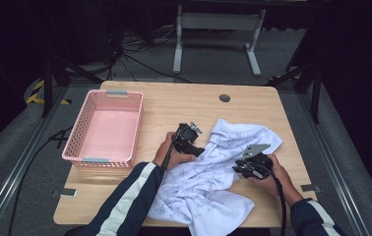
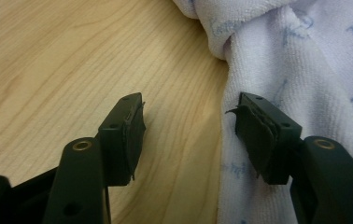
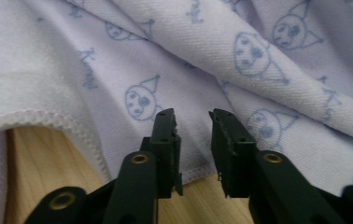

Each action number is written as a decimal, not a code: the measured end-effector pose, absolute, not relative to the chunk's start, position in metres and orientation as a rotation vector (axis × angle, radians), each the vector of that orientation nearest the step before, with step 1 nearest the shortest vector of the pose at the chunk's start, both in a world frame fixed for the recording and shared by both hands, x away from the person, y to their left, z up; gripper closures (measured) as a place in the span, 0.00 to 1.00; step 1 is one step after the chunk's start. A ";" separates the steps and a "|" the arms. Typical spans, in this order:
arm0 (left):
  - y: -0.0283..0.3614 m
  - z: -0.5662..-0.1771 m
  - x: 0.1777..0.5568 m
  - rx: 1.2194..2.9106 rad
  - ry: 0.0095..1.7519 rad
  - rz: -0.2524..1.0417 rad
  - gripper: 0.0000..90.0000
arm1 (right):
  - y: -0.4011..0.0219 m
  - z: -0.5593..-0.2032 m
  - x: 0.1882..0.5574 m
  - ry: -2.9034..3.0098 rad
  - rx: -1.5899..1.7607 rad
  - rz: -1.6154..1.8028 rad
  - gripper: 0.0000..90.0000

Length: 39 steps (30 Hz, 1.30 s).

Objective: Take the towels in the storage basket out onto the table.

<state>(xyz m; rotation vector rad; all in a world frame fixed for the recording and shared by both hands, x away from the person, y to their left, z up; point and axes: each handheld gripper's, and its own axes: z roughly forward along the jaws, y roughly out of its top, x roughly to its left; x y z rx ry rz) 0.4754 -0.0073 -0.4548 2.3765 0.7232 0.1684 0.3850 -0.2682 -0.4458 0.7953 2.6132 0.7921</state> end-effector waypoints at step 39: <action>0.036 -0.427 0.489 2.279 0.971 0.462 0.97 | -0.300 -0.440 0.393 2.476 0.999 0.625 0.63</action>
